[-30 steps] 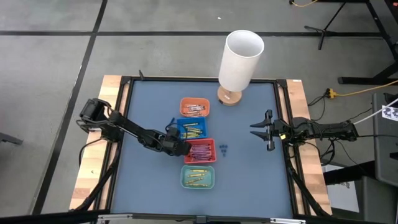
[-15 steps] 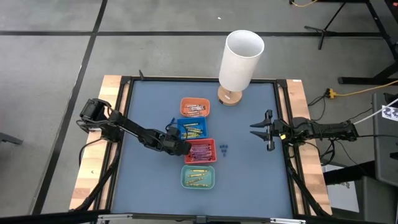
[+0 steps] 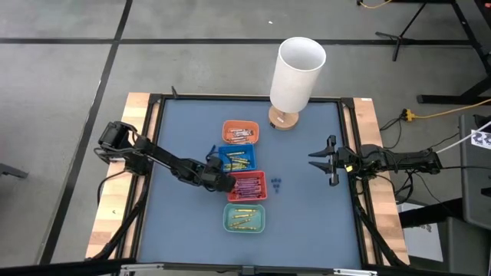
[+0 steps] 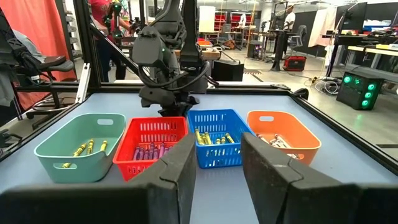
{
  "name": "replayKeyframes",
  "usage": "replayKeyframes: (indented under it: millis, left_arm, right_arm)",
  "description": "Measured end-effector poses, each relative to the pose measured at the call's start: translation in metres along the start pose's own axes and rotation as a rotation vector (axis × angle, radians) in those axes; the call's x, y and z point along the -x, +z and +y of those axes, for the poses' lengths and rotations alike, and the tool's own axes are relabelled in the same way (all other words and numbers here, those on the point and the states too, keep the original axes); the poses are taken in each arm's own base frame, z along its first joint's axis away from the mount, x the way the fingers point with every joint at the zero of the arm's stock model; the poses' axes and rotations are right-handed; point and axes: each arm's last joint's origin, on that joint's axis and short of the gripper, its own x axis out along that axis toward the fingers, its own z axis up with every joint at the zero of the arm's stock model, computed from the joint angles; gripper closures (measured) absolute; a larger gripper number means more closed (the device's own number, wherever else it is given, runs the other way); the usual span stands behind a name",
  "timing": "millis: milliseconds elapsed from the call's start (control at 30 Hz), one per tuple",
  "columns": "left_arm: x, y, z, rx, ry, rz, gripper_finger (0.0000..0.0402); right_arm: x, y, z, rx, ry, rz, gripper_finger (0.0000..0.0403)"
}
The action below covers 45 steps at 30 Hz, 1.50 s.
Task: Sort crayons
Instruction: Put the gray crayon into the orange bin
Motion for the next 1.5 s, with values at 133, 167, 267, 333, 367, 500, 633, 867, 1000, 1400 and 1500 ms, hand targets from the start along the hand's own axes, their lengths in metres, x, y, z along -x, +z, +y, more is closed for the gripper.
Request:
replayKeyframes:
  millis: [133,167,267,333,367,500,633,867,1000,1400,1500]
  left_arm:
    - [0.002,0.002,-0.006,-0.053,-0.004,0.008,0.0391]
    - [0.003,0.003,-0.008,-0.069,-0.004,0.009,0.0391]
    - [0.007,0.005,-0.016,-0.113,0.02,0.025,0.0391]
    - [0.012,0.007,-0.019,-0.138,0.054,0.062,0.0391]
    - [0.015,0.007,-0.022,-0.153,0.067,0.077,0.0391]
    - [0.025,0.012,-0.031,-0.195,0.109,0.125,0.0391]
    - [0.036,0.019,-0.044,-0.24,0.116,0.137,0.0391]
    - [0.063,0.042,-0.07,-0.34,0.115,0.116,0.0391]
    - [0.074,0.067,-0.082,-0.416,0.114,0.03,0.0391]
    - [0.07,0.161,-0.073,-0.65,0.216,-0.194,0.0391]
    - [0.062,0.178,-0.062,-0.681,0.236,-0.211,0.0391]
  right_arm:
    - [0.0,0.0,0.0,0.0,0.0,0.0,0.0278]
    - [0.0,0.0,0.0,0.0,0.0,0.0,0.0279]
    - [0.0,0.0,0.0,0.0,0.001,0.0,0.0279]
    - [0.0,0.0,0.0,0.0,0.001,0.0,0.0279]
    - [0.0,0.0,0.0,0.0,0.001,0.0,0.0279]
    - [0.0,0.0,0.0,0.0,0.001,0.0,0.0278]
    - [0.0,0.0,0.0,0.0,0.001,0.0,0.0279]
    - [0.0,0.0,0.0,0.0,0.0,0.0,0.0279]
    - [0.0,0.0,0.0,0.0,0.001,0.0,0.0278]
    - [0.0,0.0,0.0,0.0,0.0,0.0,0.0278]
    - [0.0,0.0,0.0,0.0,0.0,-0.001,0.0279]
